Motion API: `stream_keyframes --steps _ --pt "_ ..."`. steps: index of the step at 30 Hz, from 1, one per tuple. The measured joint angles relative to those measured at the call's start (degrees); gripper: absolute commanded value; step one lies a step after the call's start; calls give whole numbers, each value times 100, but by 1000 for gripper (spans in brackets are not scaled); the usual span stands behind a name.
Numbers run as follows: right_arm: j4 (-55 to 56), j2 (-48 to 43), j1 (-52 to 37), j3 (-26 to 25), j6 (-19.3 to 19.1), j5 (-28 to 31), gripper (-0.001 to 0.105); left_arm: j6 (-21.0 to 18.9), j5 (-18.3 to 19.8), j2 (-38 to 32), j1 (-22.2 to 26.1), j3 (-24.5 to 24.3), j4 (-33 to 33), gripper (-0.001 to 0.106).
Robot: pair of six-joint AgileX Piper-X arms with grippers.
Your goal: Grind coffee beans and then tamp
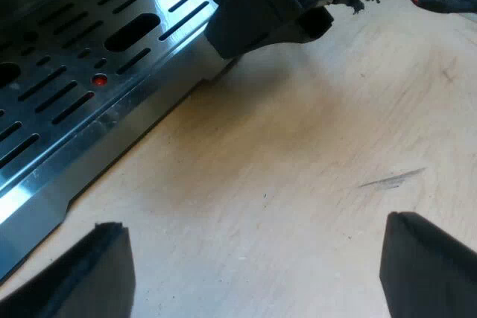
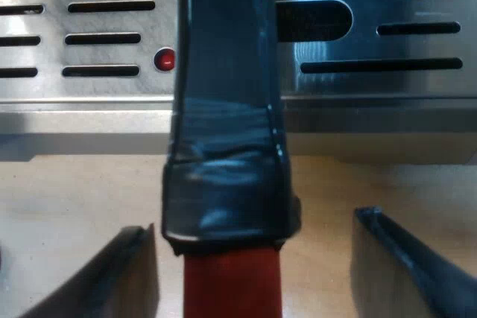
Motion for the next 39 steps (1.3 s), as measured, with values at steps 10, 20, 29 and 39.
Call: stream_keyframes --steps 10,20,29,39 --pt "0 0 0 0 5 7 0 0 0 0 0 0 0 70" --pt "0 0 0 0 5 7 0 0 0 0 0 0 0 70" --pt "0 0 0 0 5 7 0 0 0 0 0 0 0 70" --pt "0 0 0 0 5 7 0 0 0 0 0 0 0 70"
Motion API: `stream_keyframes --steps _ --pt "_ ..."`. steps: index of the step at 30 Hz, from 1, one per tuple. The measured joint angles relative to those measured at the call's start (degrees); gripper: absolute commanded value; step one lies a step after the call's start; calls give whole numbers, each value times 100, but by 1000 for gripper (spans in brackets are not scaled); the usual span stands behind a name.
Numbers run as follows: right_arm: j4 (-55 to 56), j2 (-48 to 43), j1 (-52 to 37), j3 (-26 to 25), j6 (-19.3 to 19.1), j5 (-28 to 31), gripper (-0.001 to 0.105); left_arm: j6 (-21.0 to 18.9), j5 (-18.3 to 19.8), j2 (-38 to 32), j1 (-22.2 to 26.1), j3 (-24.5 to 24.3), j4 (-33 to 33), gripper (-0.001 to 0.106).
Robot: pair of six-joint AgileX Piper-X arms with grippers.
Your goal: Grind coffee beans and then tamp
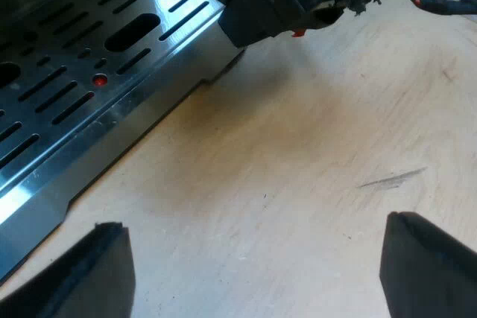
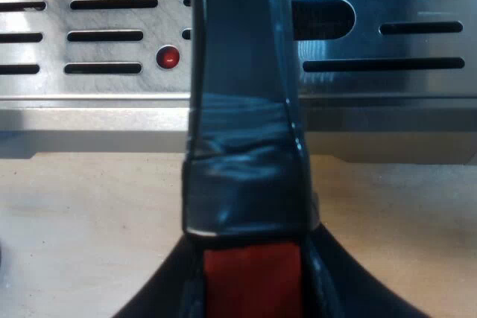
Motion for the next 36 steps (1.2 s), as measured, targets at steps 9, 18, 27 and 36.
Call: stream_keyframes --steps 9,18,27,36 --pt "88 0 0 0 -14 0 0 0 0 0 0 0 0 70" --pt "213 -30 188 -10 -1 132 0 138 -258 0 0 0 -80 70" --pt "253 -62 311 -10 235 254 0 138 -311 0 0 0 -390 70" --pt "800 -303 404 -10 255 0 0 138 -319 0 0 0 -390 70"
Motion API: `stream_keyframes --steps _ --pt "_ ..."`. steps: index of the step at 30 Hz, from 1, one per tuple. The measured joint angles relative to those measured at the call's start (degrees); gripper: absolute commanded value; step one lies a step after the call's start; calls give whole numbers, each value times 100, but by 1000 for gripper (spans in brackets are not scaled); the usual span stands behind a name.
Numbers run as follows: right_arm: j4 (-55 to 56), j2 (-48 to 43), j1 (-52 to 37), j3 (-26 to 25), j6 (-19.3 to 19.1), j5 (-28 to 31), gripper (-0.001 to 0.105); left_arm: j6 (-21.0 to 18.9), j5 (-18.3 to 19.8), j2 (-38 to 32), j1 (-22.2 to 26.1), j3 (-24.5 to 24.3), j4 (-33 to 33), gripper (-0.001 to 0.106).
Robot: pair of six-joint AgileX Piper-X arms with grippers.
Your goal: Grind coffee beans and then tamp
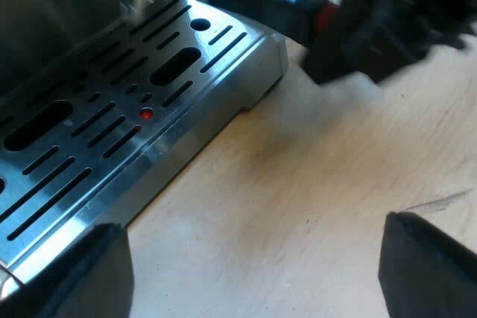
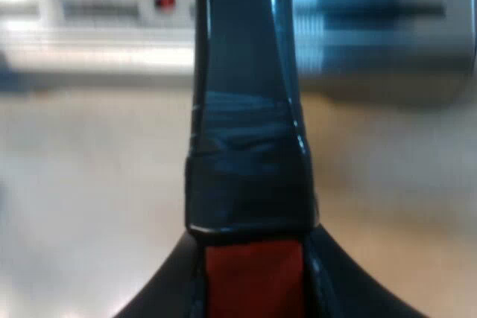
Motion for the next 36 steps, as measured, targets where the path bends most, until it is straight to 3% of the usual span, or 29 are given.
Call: stream_keyframes --steps 7,22,29,36 --pt "195 3 12 40 26 -148 0 0 0 -90 0 0 43 70" --pt "444 -515 122 40 42 -44 0 0 0 -1270 0 0 113 70" --pt "535 -665 997 40 247 357 0 0 0 -1272 0 0 832 70" --pt "717 -825 1476 40 521 714 0 0 0 -1272 0 0 1097 70"
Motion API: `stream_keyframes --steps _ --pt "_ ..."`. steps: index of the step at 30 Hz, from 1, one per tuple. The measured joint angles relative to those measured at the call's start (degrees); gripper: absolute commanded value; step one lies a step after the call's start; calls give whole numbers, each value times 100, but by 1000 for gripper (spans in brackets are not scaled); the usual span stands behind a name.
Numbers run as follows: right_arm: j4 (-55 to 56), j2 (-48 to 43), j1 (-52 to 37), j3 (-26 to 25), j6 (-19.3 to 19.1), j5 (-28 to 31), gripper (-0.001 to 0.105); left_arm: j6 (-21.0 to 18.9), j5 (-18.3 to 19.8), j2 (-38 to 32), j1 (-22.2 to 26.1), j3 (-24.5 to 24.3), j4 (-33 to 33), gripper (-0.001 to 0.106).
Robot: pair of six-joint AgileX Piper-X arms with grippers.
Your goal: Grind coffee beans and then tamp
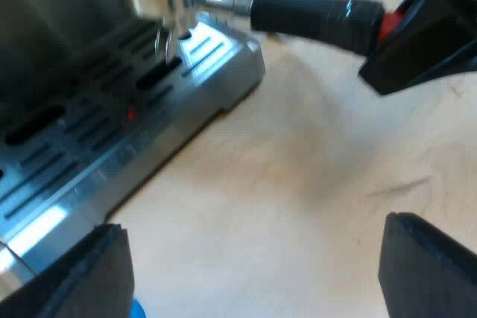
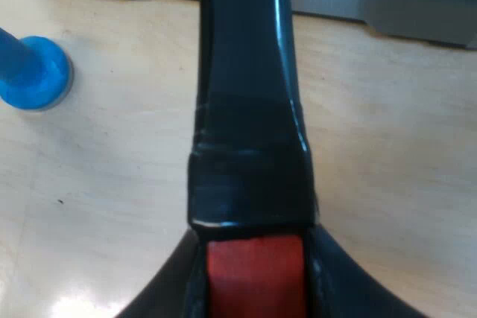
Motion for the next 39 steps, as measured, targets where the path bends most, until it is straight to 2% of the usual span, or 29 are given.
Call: stream_keyframes --steps 6,12,15,19,23,32,39 --pt "297 -77 414 0 72 287 0 0 0 -14 0 0 222 70" --pt "333 -121 704 101 30 518 0 0 0 -393 0 0 508 70" --pt "155 -243 789 353 -10 586 0 0 0 -739 0 0 642 70" --pt "-333 -547 791 954 -72 505 0 0 0 -1198 0 0 811 70" --pt "-834 -762 791 1470 -463 387 0 0 0 -1475 0 -4 923 70" --pt "-2452 -781 791 2395 -1326 -178 0 0 0 -1586 0 -4 1022 70" --pt "-3243 -781 791 3032 -1374 -184 0 -44 0 -1586 0 -4 1022 70"
